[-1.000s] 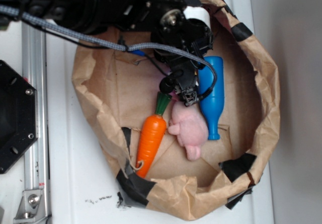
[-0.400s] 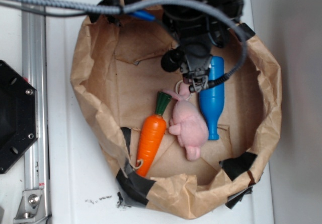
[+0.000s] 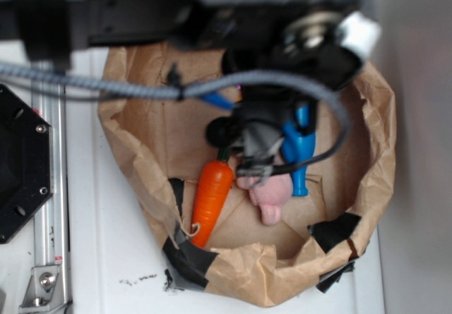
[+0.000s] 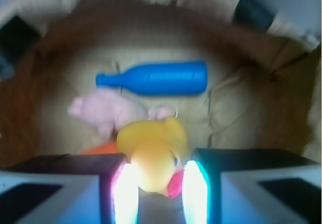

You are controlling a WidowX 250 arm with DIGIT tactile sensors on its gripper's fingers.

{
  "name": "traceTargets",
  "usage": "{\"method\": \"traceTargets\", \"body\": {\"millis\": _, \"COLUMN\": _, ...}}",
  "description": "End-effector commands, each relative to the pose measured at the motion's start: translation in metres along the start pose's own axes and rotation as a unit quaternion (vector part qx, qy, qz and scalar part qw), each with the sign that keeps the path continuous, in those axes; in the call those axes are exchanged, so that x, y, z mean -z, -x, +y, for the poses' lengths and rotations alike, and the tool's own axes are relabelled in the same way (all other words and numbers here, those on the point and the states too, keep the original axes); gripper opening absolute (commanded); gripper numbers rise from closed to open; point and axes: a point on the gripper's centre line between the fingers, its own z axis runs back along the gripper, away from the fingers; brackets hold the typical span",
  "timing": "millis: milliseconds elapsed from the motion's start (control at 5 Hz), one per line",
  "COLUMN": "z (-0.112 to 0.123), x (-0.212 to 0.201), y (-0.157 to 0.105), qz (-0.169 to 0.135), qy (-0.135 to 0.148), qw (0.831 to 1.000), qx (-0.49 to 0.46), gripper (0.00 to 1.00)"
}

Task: Grab the yellow duck.

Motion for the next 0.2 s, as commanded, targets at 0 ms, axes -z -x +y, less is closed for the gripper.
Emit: {"method": "traceTargets", "body": {"millis": 0, "z": -0.0022, "x": -0.0095, "y": -0.0034, "qz": -0.046, "qy": 0.011, "qw": 0.999, "qx": 0.001, "gripper": 0.00}}
